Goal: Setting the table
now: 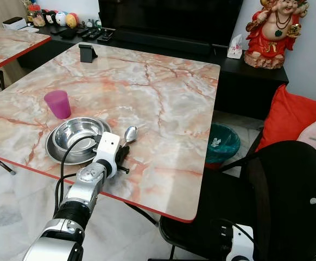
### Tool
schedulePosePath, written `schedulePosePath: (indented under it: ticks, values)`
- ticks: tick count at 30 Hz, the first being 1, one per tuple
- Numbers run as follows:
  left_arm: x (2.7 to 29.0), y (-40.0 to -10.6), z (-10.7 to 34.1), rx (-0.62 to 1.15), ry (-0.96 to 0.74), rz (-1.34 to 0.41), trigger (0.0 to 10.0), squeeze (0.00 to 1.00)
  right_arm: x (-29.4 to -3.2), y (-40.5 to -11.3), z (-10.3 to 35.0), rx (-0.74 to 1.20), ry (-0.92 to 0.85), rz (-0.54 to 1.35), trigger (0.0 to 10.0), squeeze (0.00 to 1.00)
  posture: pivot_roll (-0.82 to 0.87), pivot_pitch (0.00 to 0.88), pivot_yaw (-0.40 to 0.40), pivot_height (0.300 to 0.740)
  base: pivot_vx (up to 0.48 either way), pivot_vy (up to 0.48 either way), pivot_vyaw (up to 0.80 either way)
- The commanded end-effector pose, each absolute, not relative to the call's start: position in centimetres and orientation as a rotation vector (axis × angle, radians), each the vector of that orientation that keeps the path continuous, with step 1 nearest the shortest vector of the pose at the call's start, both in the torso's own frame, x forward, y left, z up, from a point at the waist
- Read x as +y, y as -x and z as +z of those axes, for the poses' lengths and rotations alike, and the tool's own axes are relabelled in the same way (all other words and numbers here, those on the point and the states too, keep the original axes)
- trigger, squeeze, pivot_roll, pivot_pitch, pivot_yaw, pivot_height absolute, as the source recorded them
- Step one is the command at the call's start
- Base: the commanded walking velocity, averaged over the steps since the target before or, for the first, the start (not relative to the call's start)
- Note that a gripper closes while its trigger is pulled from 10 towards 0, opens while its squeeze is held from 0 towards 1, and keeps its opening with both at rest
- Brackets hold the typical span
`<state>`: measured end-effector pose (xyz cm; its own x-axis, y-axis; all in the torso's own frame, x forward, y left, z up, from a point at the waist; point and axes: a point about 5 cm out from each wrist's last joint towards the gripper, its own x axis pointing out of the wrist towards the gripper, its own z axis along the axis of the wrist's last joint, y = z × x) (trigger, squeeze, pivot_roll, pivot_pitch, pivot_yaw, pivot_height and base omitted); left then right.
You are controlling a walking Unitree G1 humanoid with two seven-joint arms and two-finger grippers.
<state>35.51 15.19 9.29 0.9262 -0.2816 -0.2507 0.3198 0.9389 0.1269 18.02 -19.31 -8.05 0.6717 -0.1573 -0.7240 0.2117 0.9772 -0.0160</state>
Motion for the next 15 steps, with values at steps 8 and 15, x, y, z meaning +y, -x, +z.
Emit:
schedulePosePath:
  ticks: [8, 15]
  values:
    - [15.08, -35.62, 9.27, 0.238, -0.201, -0.310, 10.0, 0.28, -19.52, -17.40, -8.37, 0.838, -0.074, -0.220, 10.0, 0.00, 0.03, 0.000, -0.043, 0.740, 0.000, 0.000, 0.00]
    - [15.10, -35.64, 9.27, 0.238, -0.204, -0.302, 10.0, 0.00, -19.51, -17.49, -8.33, 0.836, -0.076, -0.220, 10.0, 0.00, 0.03, 0.000, -0.043, 0.740, 0.000, 0.000, 0.00]
